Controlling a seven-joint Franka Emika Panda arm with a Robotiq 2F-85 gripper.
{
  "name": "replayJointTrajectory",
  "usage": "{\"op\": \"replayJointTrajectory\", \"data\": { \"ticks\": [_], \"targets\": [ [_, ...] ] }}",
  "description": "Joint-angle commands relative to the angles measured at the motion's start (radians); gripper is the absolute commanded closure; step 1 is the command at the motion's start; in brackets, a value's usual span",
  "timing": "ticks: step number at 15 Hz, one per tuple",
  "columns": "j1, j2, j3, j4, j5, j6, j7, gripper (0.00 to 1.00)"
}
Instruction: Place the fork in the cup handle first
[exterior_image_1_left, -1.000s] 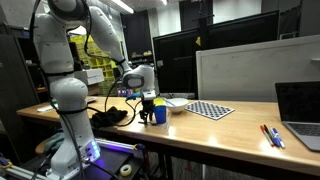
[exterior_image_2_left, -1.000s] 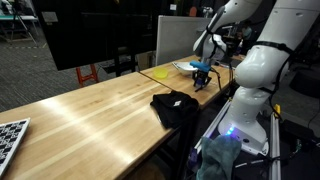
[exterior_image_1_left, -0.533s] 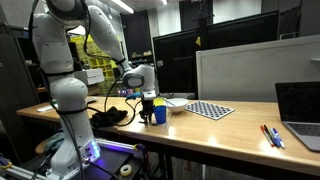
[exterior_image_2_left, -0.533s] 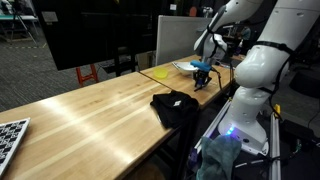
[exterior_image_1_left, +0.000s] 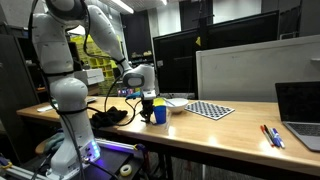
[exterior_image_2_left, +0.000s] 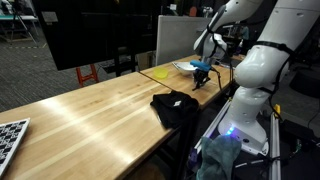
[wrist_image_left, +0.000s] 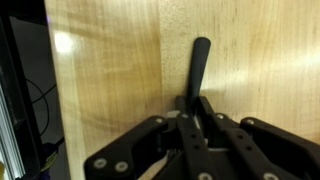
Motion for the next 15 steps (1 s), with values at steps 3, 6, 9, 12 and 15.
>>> {"op": "replayJointTrajectory", "data": {
  "ticks": [3, 6, 9, 12, 15],
  "targets": [
    [-0.004, 0.015, 0.015, 0.003, -0.080, -0.009, 0.096, 0.98],
    [-0.012, -0.025, 0.019, -0.018, -0.168, -0.038, 0.188, 0.98],
    [-0.015, -0.046, 0.021, -0.014, -0.233, -0.083, 0.268, 0.98],
    [-0.022, -0.079, 0.021, -0.005, -0.284, -0.176, 0.340, 0.98],
    [-0.037, -0.140, 0.031, -0.003, -0.362, -0.259, 0.436, 0.98]
  ]
}}
